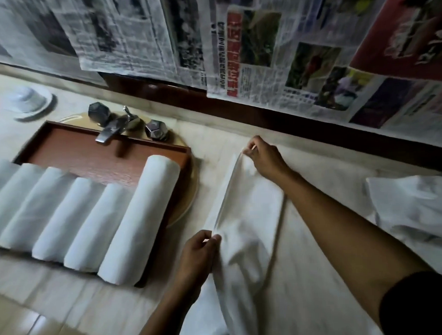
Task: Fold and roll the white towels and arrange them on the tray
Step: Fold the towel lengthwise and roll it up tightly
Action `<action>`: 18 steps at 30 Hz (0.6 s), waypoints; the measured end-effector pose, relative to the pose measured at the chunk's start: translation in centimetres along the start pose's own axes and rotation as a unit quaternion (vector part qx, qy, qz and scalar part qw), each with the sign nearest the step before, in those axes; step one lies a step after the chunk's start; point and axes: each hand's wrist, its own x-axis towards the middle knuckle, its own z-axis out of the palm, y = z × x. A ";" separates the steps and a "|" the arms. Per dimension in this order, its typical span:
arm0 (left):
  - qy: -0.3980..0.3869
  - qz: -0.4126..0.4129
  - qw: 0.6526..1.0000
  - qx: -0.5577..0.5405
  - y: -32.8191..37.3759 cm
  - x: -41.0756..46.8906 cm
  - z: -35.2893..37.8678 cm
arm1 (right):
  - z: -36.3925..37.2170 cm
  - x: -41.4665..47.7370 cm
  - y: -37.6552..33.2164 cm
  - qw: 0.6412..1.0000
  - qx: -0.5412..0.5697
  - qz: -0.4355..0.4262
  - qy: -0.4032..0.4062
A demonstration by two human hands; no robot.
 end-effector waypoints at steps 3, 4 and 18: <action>0.038 0.011 0.996 0.086 -1.3 1.7 -1.6 | 2.9 -0.1 0.4 0.999 -0.033 0.022 0.008; 0.038 0.010 0.995 0.096 -1.2 1.7 -1.9 | 3.4 -0.1 0.7 0.999 -0.043 0.012 0.028; 0.102 0.110 0.951 0.271 -2.2 4.3 -4.4 | 5.4 1.7 1.4 0.987 -0.133 -0.026 0.088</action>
